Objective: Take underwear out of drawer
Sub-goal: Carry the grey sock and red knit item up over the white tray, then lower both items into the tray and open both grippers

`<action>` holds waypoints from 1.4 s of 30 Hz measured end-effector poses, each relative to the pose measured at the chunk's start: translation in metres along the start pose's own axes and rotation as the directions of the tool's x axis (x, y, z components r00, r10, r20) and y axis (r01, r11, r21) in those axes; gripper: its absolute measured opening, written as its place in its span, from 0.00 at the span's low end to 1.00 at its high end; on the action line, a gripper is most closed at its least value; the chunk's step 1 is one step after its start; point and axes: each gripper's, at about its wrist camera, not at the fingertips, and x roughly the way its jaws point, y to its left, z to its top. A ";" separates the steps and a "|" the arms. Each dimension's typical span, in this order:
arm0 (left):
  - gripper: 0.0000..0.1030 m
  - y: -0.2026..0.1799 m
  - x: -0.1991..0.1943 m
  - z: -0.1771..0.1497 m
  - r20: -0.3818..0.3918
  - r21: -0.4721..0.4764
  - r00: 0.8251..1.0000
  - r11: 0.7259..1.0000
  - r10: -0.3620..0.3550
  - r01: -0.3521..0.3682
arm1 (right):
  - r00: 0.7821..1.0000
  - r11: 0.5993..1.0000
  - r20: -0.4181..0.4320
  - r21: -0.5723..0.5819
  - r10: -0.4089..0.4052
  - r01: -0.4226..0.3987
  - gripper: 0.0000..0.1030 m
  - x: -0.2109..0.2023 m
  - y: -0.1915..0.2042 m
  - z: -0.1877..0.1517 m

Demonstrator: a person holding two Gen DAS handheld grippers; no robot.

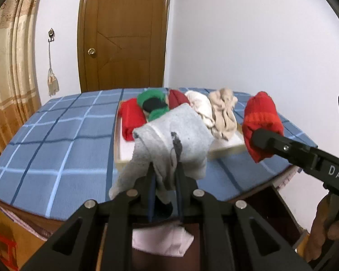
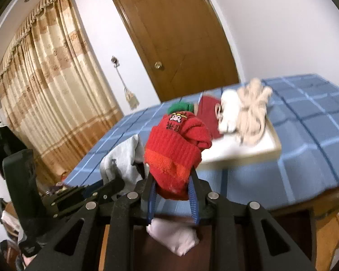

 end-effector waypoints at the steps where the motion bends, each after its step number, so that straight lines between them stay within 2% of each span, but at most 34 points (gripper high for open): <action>1: 0.13 0.001 0.003 0.005 0.012 -0.002 1.000 1.000 -0.002 0.002 | 1.000 1.000 0.015 -0.002 -0.007 0.007 0.26 0.004 0.000 0.005; 9: 0.13 0.019 0.029 0.043 0.086 -0.061 0.996 0.998 0.014 -0.009 | 0.992 0.996 0.104 -0.029 -0.076 0.080 0.26 0.035 -0.001 0.036; 19: 0.13 0.034 0.060 0.076 0.163 -0.093 0.985 0.995 0.056 -0.041 | 0.977 0.989 0.165 -0.031 -0.137 0.144 0.26 0.079 -0.012 0.060; 22: 0.13 0.037 0.071 0.081 0.165 -0.106 0.985 0.993 0.059 -0.042 | 0.970 0.981 0.181 -0.069 -0.165 0.180 0.26 0.094 -0.013 0.064; 29: 0.13 0.041 0.096 0.074 0.142 -0.109 0.988 0.993 0.066 -0.050 | 0.970 0.976 0.148 -0.077 -0.191 0.204 0.26 0.121 -0.023 0.064; 36: 0.13 0.048 0.108 0.075 0.145 -0.119 0.985 0.990 0.090 -0.073 | 0.960 0.968 0.184 -0.102 -0.210 0.231 0.26 0.137 -0.025 0.078; 40: 0.13 0.052 0.118 0.073 0.108 -0.130 0.991 0.989 0.079 -0.065 | 0.968 0.971 0.148 -0.095 -0.203 0.219 0.26 0.150 -0.030 0.074; 42: 0.13 0.053 0.117 0.073 0.117 -0.137 0.990 0.989 0.078 -0.062 | 0.971 0.972 0.128 -0.094 -0.204 0.216 0.27 0.157 -0.028 0.069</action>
